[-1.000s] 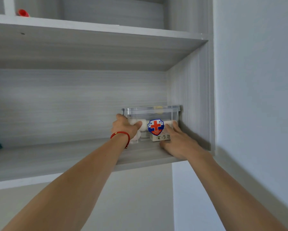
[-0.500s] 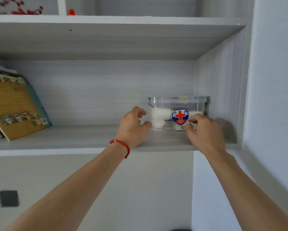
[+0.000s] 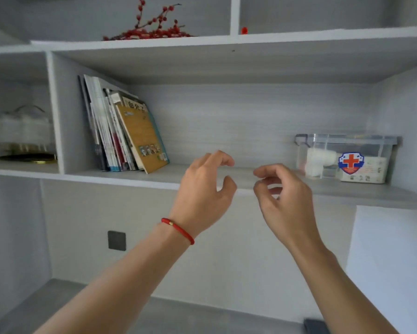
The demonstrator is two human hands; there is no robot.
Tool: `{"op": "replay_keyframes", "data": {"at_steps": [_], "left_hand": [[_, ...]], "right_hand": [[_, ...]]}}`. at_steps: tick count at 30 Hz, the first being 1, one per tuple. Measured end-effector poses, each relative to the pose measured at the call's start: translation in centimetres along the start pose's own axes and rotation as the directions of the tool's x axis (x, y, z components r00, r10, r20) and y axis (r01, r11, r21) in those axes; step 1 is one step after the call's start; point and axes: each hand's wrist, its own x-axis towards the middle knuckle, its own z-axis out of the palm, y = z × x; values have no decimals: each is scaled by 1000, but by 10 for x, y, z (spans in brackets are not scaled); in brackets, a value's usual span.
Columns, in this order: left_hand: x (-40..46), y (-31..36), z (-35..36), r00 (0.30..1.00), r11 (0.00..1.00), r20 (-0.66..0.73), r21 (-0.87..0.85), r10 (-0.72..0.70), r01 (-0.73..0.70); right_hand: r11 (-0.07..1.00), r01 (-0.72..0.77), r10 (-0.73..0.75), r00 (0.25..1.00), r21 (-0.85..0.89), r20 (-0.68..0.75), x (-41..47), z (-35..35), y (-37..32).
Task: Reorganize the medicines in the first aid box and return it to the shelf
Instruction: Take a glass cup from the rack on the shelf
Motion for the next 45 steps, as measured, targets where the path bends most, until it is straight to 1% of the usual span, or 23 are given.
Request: {"op": "replay_keyframes", "data": {"at_steps": [3, 9, 13, 17, 20, 25, 30, 33, 36, 40, 43, 45], "left_hand": [[-27, -39, -67, 1000, 995, -22, 101, 7, -5], [-71, -121, -200, 996, 969, -49, 233, -73, 82], [-92, -172, -274, 983, 952, -105, 253, -148, 170], [-95, -215, -324, 963, 935, -165, 252, -211, 249], [-85, -246, -346, 949, 929, -190, 227, -251, 291], [-55, -296, -368, 925, 917, -254, 212, -282, 338], [-17, -349, -383, 922, 888, -267, 293, -281, 355], [-1, -381, -394, 921, 878, -262, 311, -288, 364], [9, -413, -406, 918, 873, -267, 316, -295, 372], [19, -465, -422, 922, 888, -272, 297, -274, 352], [26, -512, -428, 926, 902, -266, 267, -268, 338], [30, -542, -428, 932, 905, -251, 273, -261, 326]], "right_hand": [[997, -11, 7, 999, 81, 44, -26, 54, -46], [983, -6, -25, 986, 181, 168, -63, 174, -135], [973, -4, -50, 973, 233, 224, -80, 248, -183], [973, 10, -79, 954, 231, 290, -80, 304, -210], [975, 23, -95, 941, 219, 324, -69, 341, -218], [976, 99, -166, 915, 194, 367, -35, 404, -219], [968, 149, -221, 887, 203, 405, 10, 468, -223], [971, 159, -222, 880, 179, 420, 34, 506, -228], [977, 180, -212, 873, 114, 439, 57, 543, -239], [964, 267, -237, 861, -3, 450, 81, 588, -252], [924, 362, -268, 843, -123, 467, 98, 621, -264], [870, 434, -278, 823, -233, 495, 111, 643, -272]]}}
